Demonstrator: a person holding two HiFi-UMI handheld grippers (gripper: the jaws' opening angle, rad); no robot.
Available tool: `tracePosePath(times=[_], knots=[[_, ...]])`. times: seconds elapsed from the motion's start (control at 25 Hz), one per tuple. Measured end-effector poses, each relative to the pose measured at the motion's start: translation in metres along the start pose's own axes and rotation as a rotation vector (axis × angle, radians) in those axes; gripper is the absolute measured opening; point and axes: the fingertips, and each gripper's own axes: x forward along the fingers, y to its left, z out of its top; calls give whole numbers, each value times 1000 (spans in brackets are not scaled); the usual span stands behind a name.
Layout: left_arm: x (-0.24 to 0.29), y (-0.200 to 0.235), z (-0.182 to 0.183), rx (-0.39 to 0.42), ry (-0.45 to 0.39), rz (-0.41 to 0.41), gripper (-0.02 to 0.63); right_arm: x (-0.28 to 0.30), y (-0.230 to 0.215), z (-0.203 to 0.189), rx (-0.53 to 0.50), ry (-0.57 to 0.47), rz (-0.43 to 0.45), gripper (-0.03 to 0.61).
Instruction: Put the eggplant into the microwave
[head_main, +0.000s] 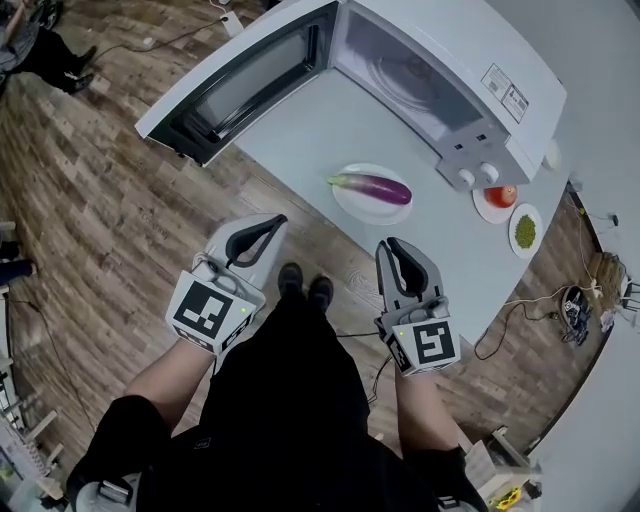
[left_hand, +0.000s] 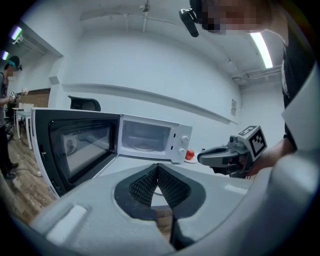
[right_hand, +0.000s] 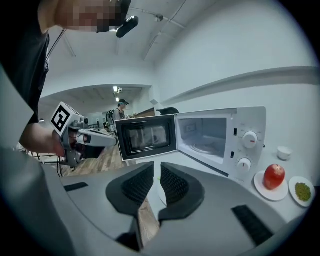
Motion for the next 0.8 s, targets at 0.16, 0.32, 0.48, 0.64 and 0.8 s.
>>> tracePosePath(times=[0.16,0.32,0.48,0.64,0.8], knots=[[14,5,-18,-9,12,3,9,14,-8,-21,-14,29,-4,51],[28,1,-38,-12,35,-25,9,29,-13,-42,-62,73,6,52],[40,0,-59,-11,92,-42,9,44,-15,-65,-168,145,11,72],[50,2,-76,-13,79,-44,9,55,-16,-87,-274,227,17,83],[59,1,-88,-27,73,-51,9,64,-23,-107,-414,309,6,97]])
